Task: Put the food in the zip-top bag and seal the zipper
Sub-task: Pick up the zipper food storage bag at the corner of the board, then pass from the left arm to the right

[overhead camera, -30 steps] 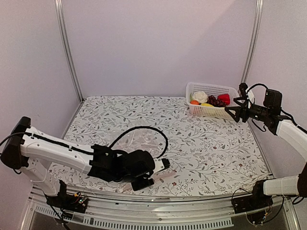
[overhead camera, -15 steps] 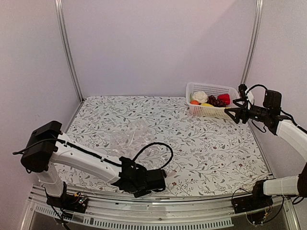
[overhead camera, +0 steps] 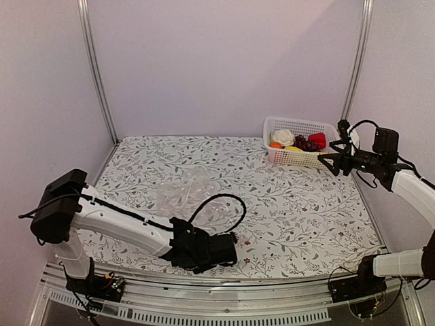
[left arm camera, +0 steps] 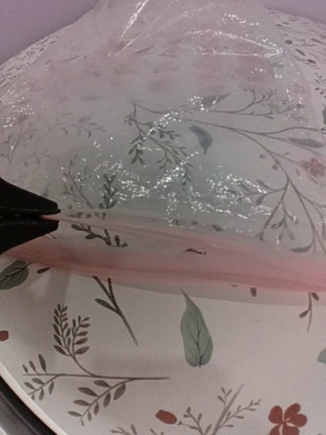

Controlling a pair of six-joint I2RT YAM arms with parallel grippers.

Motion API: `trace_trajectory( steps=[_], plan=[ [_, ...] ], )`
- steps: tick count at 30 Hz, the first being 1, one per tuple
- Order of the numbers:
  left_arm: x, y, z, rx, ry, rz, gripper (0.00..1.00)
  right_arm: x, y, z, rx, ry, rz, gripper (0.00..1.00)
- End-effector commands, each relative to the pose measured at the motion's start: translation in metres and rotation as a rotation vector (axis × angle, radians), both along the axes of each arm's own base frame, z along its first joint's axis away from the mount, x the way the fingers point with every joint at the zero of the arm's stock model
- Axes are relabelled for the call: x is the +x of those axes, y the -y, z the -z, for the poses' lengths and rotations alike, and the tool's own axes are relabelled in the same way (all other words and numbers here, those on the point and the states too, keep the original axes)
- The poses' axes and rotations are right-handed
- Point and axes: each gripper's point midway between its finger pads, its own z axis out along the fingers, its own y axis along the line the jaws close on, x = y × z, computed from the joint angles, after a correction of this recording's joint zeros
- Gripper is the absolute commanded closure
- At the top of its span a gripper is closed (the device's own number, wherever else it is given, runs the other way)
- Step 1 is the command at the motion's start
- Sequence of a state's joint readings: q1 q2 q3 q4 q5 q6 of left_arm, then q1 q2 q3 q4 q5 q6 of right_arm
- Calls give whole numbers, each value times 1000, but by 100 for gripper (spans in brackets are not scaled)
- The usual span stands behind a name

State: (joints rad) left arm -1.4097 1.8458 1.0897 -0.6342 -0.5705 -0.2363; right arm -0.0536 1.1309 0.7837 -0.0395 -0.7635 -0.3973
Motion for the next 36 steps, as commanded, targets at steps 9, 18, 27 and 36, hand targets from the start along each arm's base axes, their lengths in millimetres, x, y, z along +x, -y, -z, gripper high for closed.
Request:
trace_trajectory(
  steps=[9,18,27,36],
  plan=[
    [86,40,-124,-431,193,-213,100,13,-10,-44,146,-67,51,21],
    [136,42,-213,-701,340,-327,100,-4,-103,-63,169,-281,-199,24],
    [152,40,-257,-964,393,-401,100,-40,-193,-71,120,-349,-350,28],
    [152,51,-268,-1080,370,-403,100,-50,-256,-75,77,-388,-410,26]
  ],
)
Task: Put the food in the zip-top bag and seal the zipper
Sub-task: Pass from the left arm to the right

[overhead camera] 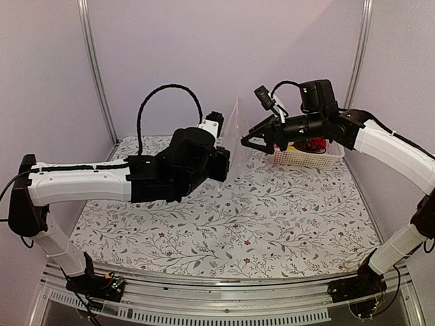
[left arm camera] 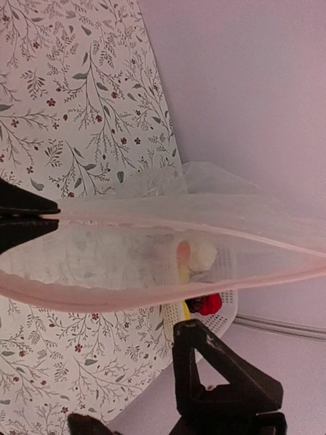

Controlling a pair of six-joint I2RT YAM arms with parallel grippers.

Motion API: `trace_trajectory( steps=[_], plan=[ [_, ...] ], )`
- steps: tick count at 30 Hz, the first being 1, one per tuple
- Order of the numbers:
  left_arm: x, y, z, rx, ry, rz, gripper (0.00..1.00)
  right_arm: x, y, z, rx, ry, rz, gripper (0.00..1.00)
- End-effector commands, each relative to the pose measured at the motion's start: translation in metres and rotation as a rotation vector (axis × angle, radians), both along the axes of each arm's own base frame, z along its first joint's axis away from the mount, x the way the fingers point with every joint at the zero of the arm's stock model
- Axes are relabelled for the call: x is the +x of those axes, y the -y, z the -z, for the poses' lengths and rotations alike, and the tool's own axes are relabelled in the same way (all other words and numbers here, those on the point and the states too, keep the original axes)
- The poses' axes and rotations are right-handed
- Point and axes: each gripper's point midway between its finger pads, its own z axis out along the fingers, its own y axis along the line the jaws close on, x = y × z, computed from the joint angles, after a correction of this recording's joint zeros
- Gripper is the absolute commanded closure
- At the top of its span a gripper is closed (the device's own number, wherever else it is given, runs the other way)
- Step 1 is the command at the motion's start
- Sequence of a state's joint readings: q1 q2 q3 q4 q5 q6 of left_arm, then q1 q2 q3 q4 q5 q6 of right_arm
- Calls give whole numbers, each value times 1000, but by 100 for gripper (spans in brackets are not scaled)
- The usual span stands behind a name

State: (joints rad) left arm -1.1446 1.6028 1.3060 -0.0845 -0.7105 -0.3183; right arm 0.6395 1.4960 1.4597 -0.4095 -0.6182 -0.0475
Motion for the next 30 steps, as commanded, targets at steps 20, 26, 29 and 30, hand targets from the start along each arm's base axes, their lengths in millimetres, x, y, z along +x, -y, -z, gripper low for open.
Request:
trace_trajectory(
  steps=[20,26,29,30],
  plan=[
    [-11,26,7,-74,30,42,100,70,-18,29,-105,-120,362,54],
    [-10,28,17,-68,16,9,100,55,-37,39,-80,-176,229,99],
    [-4,17,20,-100,8,-71,92,45,-45,38,-79,-169,200,100],
    [-1,12,20,-120,8,-110,79,43,-46,37,-81,-160,198,100]
  ],
)
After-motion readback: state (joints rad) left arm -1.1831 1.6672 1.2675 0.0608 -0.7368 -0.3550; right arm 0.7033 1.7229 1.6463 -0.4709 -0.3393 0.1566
